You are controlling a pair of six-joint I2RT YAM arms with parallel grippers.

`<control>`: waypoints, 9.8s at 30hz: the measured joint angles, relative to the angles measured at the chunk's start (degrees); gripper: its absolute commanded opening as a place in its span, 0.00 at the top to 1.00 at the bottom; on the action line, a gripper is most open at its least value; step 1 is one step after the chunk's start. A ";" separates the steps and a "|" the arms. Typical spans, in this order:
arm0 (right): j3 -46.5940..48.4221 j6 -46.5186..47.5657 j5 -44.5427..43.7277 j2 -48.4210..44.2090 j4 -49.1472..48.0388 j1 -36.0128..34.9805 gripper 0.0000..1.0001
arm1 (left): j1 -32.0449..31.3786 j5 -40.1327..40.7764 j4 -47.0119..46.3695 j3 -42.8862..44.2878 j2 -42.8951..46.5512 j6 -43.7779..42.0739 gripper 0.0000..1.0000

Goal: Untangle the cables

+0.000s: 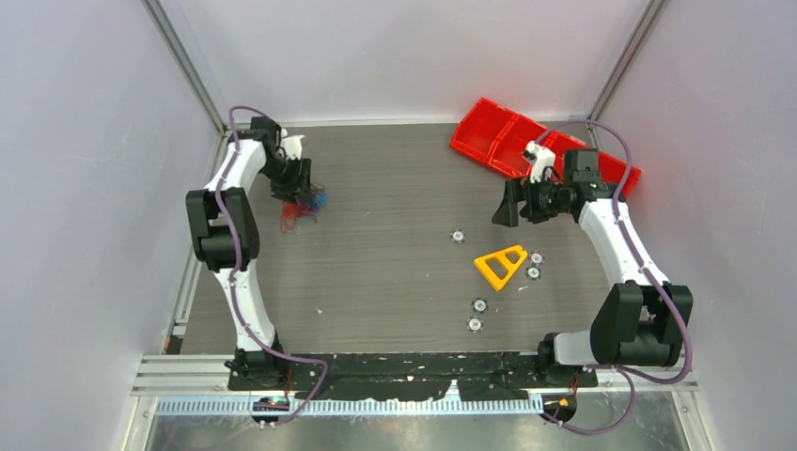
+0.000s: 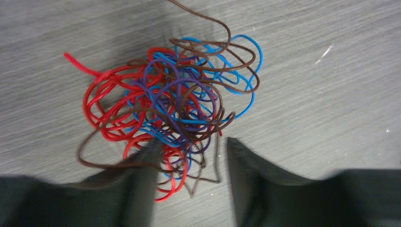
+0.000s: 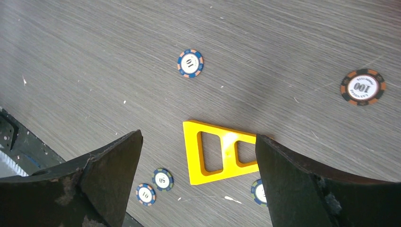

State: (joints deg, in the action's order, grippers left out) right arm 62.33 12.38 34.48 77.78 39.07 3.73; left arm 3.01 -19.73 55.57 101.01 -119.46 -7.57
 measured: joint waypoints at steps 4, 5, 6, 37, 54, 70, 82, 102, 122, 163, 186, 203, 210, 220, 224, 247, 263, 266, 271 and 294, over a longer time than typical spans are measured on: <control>1.40 -0.24 -0.04 2.19 -0.09 -3.28 0.05 | -0.44 -3.04 1.46 -0.24 -0.31 0.33 1.00; 1.84 -0.42 0.02 2.91 -0.22 -4.61 0.05 | -0.59 -4.39 1.27 -0.85 0.26 0.28 1.00; 2.16 -0.59 0.13 3.50 -0.46 -5.73 0.05 | -0.81 -5.88 1.14 -1.86 1.05 0.02 1.00; 4.15 -20.92 0.76 23.28 -42.88 -41.24 0.06 | -17.25 -43.71 -35.65 -34.62 28.46 28.11 1.00; 4.00 -13.57 -13.05 29.42 -35.08 -38.40 0.92 | -17.88 -42.64 -30.14 -27.19 45.79 29.09 1.00; 3.06 -7.39 -15.13 27.67 -25.44 -34.86 0.95 | -7.96 -15.39 -11.78 -20.72 52.74 17.11 1.00; 1.62 -4.72 -7.23 20.06 -18.62 -33.88 0.57 | 2.97 -17.03 -4.98 -23.32 23.32 9.86 0.36; 21.35 -12.15 -12.37 32.61 -18.80 -37.24 0.07 | -11.74 -19.54 -29.40 -45.55 32.72 22.23 0.17; 20.57 -5.57 -33.09 37.73 -13.77 -39.17 0.95 | -10.95 -4.22 -22.75 -34.21 21.18 17.55 1.00; 30.16 -4.20 -14.51 29.16 1.46 -33.03 0.25 | -8.41 -22.60 -8.26 -29.73 29.14 5.18 0.30; 29.75 -11.63 -15.41 41.22 -5.79 -52.41 0.20 | -1.42 -12.74 -26.91 -58.03 39.26 22.38 0.40; 27.26 -9.62 -36.54 44.54 -14.71 -55.01 0.74 | -2.58 -12.22 -25.55 -52.61 28.65 19.78 1.00; 21.79 -3.85 -40.68 40.79 -14.78 -51.43 0.94 | 5.81 -11.13 -15.26 -48.28 37.68 12.90 1.00; 17.64 1.75 -43.95 37.44 -12.17 -41.72 0.94 | 10.03 -6.21 -1.81 -30.51 51.87 -1.31 1.00; 15.67 3.08 -44.85 36.09 -11.30 -38.01 0.94 | 15.72 -4.44 1.57 -21.79 51.95 -3.65 1.00; 15.43 6.67 -32.94 33.07 -2.54 -35.15 0.15 | 5.75 -23.37 1.92 -5.09 49.77 4.46 0.92; 18.97 0.87 -9.84 20.44 3.85 -35.01 0.12 | -3.76 -16.65 -9.18 -36.15 41.42 7.56 0.34; 19.34 -2.47 -7.91 22.47 2.54 -36.74 0.19 | -2.95 -18.18 -11.19 -39.69 37.99 7.41 0.48; 25.18 -7.69 -6.58 31.15 -1.64 -42.40 0.25 | -1.31 -20.59 -17.14 -43.41 29.64 10.84 0.58; 36.83 -13.11 -25.75 50.40 -14.14 -54.62 0.73 | 1.11 -21.46 -21.46 -52.15 26.29 11.58 0.59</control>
State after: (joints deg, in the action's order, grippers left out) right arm 99.15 -0.73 8.73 128.18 24.93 -50.89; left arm 4.12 -41.19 34.11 48.86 -93.17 4.01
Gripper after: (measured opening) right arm 0.506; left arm 0.617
